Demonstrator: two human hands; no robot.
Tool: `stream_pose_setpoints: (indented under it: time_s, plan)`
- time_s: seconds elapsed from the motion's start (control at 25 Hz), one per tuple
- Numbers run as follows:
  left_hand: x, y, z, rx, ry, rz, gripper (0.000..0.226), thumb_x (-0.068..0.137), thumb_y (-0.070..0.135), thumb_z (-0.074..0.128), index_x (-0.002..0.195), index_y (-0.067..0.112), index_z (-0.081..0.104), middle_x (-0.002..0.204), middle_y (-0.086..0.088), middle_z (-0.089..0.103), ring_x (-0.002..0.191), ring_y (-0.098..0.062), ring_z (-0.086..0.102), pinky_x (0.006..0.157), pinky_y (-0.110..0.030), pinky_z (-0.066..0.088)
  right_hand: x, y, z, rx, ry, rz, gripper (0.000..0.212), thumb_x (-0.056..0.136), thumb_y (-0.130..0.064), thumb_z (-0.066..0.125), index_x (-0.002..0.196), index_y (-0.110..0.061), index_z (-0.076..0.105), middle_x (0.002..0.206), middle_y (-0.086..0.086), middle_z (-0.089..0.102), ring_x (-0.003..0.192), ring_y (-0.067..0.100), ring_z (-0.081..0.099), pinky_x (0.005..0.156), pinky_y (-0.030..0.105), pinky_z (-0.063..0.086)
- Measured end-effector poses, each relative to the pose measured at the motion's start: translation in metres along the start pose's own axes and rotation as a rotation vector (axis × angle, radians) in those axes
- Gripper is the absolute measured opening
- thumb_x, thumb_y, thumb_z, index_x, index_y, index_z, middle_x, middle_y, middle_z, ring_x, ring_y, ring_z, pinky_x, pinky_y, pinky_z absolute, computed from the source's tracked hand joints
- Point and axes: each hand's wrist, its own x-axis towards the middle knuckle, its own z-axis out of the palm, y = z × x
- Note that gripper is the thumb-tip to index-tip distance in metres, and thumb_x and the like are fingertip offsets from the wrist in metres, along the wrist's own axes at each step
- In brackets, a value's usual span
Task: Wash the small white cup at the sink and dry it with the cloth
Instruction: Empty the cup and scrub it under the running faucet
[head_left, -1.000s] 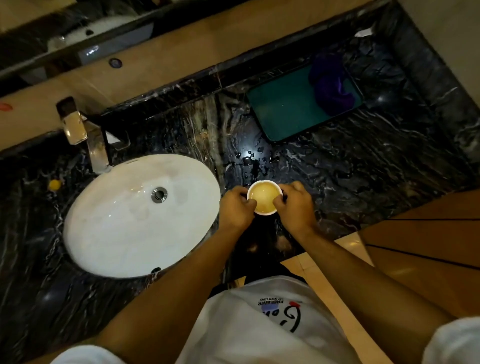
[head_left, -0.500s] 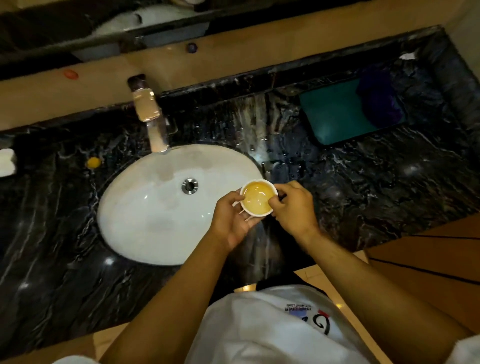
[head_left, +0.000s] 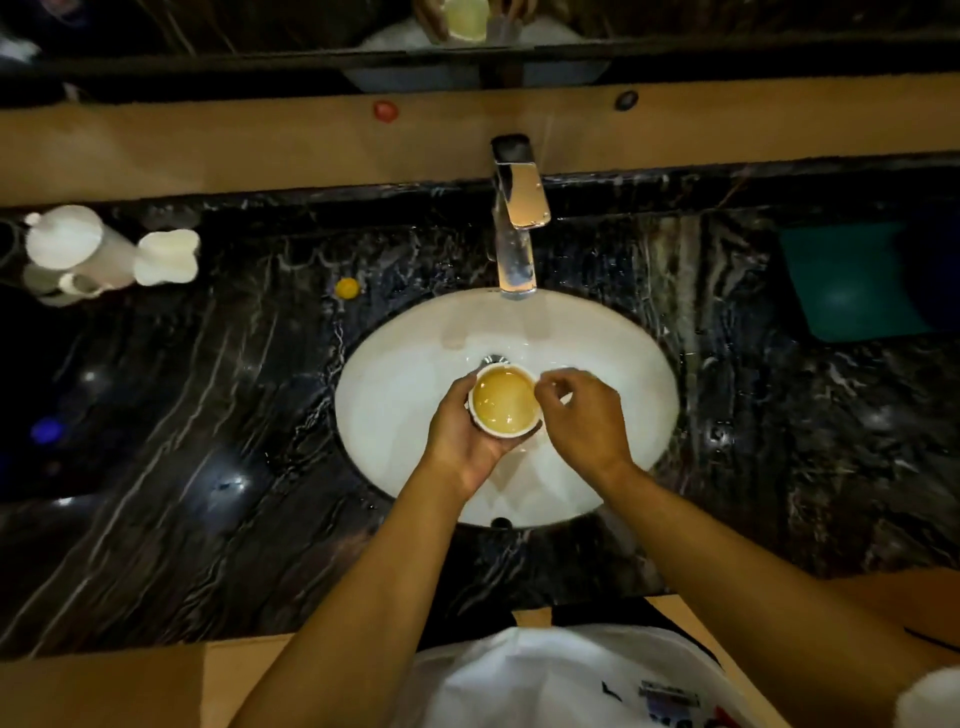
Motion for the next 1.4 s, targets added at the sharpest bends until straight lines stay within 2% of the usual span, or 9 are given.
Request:
stream_pose_setpoints:
  time_s: [0.16, 0.36, 0.56, 0.72, 0.8, 1.0, 1.08, 1.24, 1.4]
  plan:
    - [0.011, 0.021, -0.006, -0.041, -0.017, 0.045, 0.044, 0.095, 0.035, 0.055, 0.135, 0.018, 0.060, 0.145, -0.023, 0.057, 0.134, -0.041, 0.054, 0.102, -0.064, 0.047, 0.041, -0.066, -0.022, 0.086, 0.306, -0.205, 0.049, 0.095, -0.041, 0.055, 0.140, -0.022, 0.049, 0.126, 0.007, 0.052, 0.097, 0.019, 0.061, 0.082, 0.038, 0.055]
    - [0.029, 0.038, 0.001, -0.107, -0.013, 0.068, 0.040, 0.093, 0.033, 0.059, 0.129, 0.017, 0.062, 0.146, -0.024, 0.056, 0.133, -0.047, 0.052, 0.099, -0.065, 0.048, 0.106, -0.130, -0.039, -0.376, 0.126, -0.297, 0.075, 0.092, -0.063, 0.042, 0.157, -0.040, 0.012, 0.131, 0.016, 0.055, 0.106, 0.037, 0.062, 0.084, 0.046, 0.054]
    - [0.036, 0.047, 0.020, -0.097, -0.003, 0.108, 0.039, 0.095, 0.032, 0.056, 0.129, 0.013, 0.063, 0.144, -0.023, 0.057, 0.123, -0.042, 0.058, 0.098, -0.065, 0.050, 0.125, -0.141, -0.036, -0.614, 0.040, -0.373, 0.071, 0.099, -0.042, 0.047, 0.160, -0.027, 0.013, 0.122, 0.023, 0.063, 0.103, 0.044, 0.063, 0.069, 0.043, 0.043]
    - [0.049, 0.048, 0.029, -0.057, 0.042, 0.111, 0.061, 0.093, 0.036, 0.056, 0.147, 0.008, 0.049, 0.147, -0.025, 0.053, 0.133, -0.048, 0.051, 0.078, -0.055, 0.057, 0.124, -0.144, -0.042, -0.668, 0.012, -0.402, 0.071, 0.101, -0.038, 0.046, 0.161, -0.022, 0.010, 0.127, 0.022, 0.063, 0.106, 0.044, 0.062, 0.069, 0.041, 0.039]
    - [0.053, 0.048, 0.036, -0.046, 0.045, 0.094, 0.062, 0.094, 0.038, 0.054, 0.148, 0.008, 0.048, 0.148, -0.026, 0.051, 0.138, -0.051, 0.044, 0.069, -0.049, 0.058, 0.124, -0.145, -0.042, -0.683, 0.000, -0.421, 0.072, 0.101, -0.035, 0.046, 0.161, -0.021, 0.009, 0.128, 0.020, 0.062, 0.104, 0.043, 0.063, 0.068, 0.041, 0.041]
    - [0.065, 0.050, 0.050, -0.037, 0.081, 0.069, 0.057, 0.097, 0.039, 0.049, 0.146, 0.010, 0.050, 0.145, -0.024, 0.056, 0.135, -0.049, 0.049, 0.057, -0.044, 0.059, 0.130, -0.150, -0.048, -0.697, -0.031, -0.441, 0.071, 0.101, -0.032, 0.046, 0.161, -0.019, 0.010, 0.119, 0.020, 0.065, 0.093, 0.039, 0.060, 0.064, 0.039, 0.038]
    - [0.069, 0.052, 0.053, -0.035, 0.093, 0.067, 0.056, 0.098, 0.038, 0.049, 0.146, 0.011, 0.050, 0.144, -0.022, 0.058, 0.132, -0.047, 0.053, 0.060, -0.048, 0.061, 0.134, -0.152, -0.049, -0.703, -0.043, -0.433, 0.071, 0.100, -0.033, 0.046, 0.161, -0.019, 0.011, 0.117, 0.022, 0.064, 0.097, 0.041, 0.060, 0.065, 0.041, 0.040]
    - [0.069, 0.055, 0.058, -0.058, 0.091, 0.094, 0.051, 0.100, 0.034, 0.047, 0.144, 0.009, 0.053, 0.130, -0.021, 0.064, 0.105, -0.036, 0.066, 0.092, -0.058, 0.055, 0.137, -0.156, -0.050, -0.696, -0.058, -0.429, 0.071, 0.099, -0.034, 0.048, 0.160, -0.018, 0.014, 0.120, 0.023, 0.062, 0.104, 0.041, 0.061, 0.068, 0.041, 0.042]
    - [0.069, 0.055, 0.058, -0.051, 0.082, 0.096, 0.050, 0.100, 0.033, 0.047, 0.144, 0.010, 0.052, 0.129, -0.021, 0.065, 0.102, -0.035, 0.068, 0.091, -0.058, 0.055, 0.137, -0.157, -0.053, -0.699, -0.067, -0.441, 0.070, 0.100, -0.034, 0.048, 0.159, -0.018, 0.015, 0.121, 0.022, 0.061, 0.105, 0.041, 0.061, 0.069, 0.042, 0.043]
